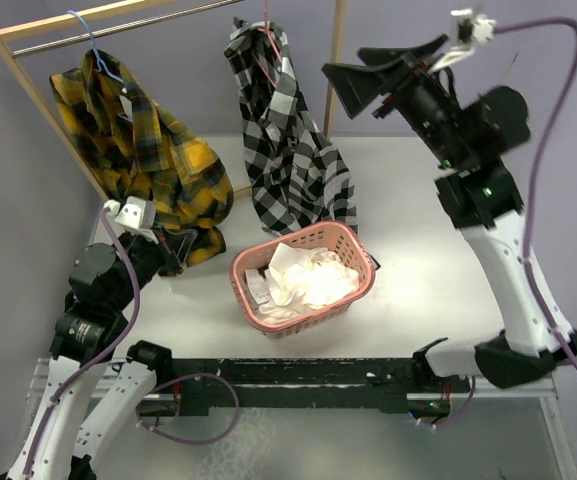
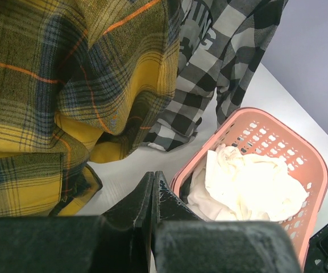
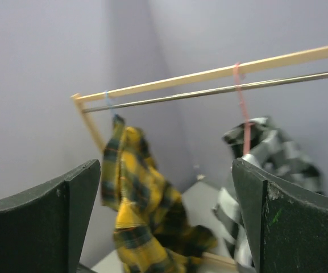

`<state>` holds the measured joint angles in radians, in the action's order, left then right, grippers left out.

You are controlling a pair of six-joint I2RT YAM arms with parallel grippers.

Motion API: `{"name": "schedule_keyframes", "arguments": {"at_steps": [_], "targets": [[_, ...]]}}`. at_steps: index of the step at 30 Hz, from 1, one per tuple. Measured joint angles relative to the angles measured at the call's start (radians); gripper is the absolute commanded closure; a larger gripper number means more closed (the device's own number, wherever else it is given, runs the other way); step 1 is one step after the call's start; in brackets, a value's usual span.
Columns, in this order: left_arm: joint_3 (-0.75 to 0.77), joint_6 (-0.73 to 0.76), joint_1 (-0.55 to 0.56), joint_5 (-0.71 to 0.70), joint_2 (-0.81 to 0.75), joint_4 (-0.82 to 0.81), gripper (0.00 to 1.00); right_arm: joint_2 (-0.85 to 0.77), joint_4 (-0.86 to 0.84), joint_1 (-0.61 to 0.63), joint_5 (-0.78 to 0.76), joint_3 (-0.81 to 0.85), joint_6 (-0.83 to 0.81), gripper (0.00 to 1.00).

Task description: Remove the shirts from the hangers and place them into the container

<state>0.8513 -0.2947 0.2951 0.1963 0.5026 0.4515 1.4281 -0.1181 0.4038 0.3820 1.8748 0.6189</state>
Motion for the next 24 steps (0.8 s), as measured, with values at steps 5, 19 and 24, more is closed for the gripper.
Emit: {"name": "schedule_keyframes", "arguments": {"at_steps": [5,19,24], "targets": [[0.000,0.000,0.000,-0.001,0.003,0.000,1.00,-0.228,0.053,0.090,-0.228,-0.142,-0.236,0.00],[0.000,0.000,0.000,-0.026,-0.022,0.007,1.00,-0.132,-0.150,0.085,0.246,-0.249,0.004,1.00],[0.000,0.000,0.000,-0.031,-0.031,0.007,1.00,-0.093,-0.077,0.062,0.422,-0.135,-0.009,1.00]]}}
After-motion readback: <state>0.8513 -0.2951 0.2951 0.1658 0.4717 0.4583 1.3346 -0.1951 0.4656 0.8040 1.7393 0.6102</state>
